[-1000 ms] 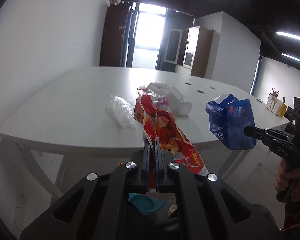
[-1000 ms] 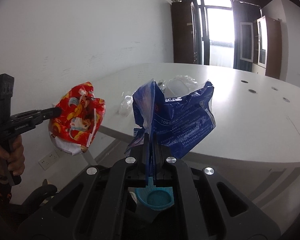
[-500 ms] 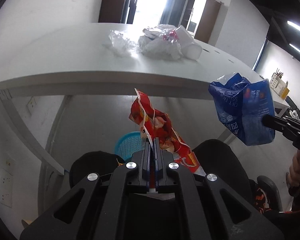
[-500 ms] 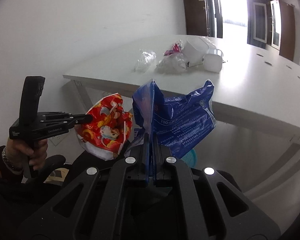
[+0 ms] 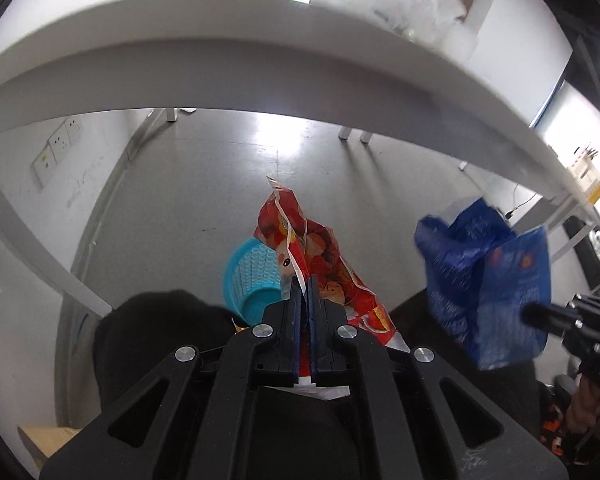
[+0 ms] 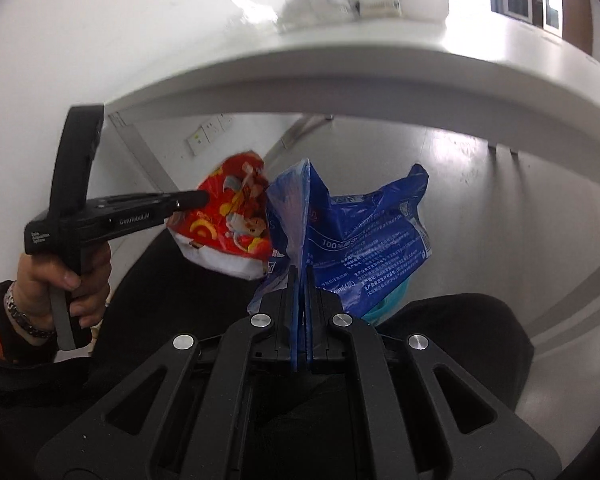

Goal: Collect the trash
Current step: 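Lift the red wrapper and blue bag off the table over the blue wastebasket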

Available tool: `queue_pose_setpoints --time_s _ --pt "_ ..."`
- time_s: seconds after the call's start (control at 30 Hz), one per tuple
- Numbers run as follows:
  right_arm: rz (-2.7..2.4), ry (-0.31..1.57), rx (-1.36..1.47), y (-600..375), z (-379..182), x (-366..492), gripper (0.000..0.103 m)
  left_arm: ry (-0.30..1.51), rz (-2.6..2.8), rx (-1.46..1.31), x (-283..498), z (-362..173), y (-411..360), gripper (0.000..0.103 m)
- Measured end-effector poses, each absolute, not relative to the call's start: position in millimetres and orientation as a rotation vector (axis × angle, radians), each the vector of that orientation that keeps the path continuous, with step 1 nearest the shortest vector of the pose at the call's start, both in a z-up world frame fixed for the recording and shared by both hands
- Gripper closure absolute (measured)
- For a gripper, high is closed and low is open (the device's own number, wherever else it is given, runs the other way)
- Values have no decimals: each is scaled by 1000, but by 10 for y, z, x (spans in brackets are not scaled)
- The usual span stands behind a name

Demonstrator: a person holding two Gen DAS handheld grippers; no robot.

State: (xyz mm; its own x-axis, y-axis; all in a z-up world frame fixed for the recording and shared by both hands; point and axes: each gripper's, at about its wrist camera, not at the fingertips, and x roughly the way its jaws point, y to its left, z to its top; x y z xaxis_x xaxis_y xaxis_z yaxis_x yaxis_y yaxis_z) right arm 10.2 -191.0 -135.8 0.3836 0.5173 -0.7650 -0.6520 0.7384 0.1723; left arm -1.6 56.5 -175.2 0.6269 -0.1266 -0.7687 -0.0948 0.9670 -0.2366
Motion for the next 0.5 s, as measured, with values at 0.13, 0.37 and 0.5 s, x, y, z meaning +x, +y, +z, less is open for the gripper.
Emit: queue_pose_setpoints --time_s 0.13,0.37,0.5 --pt "725 953 -185 -1725 -1672 378 101 944 -4 -221 305 -2000 530 101" --pt "690 1044 -125 -1622 -2136 802 101 1056 68 -169 809 -2381 555 101" --pt "656 1135 -68 -1601 -2425 1034 101 1140 81 -196 1096 -2599 576 101"
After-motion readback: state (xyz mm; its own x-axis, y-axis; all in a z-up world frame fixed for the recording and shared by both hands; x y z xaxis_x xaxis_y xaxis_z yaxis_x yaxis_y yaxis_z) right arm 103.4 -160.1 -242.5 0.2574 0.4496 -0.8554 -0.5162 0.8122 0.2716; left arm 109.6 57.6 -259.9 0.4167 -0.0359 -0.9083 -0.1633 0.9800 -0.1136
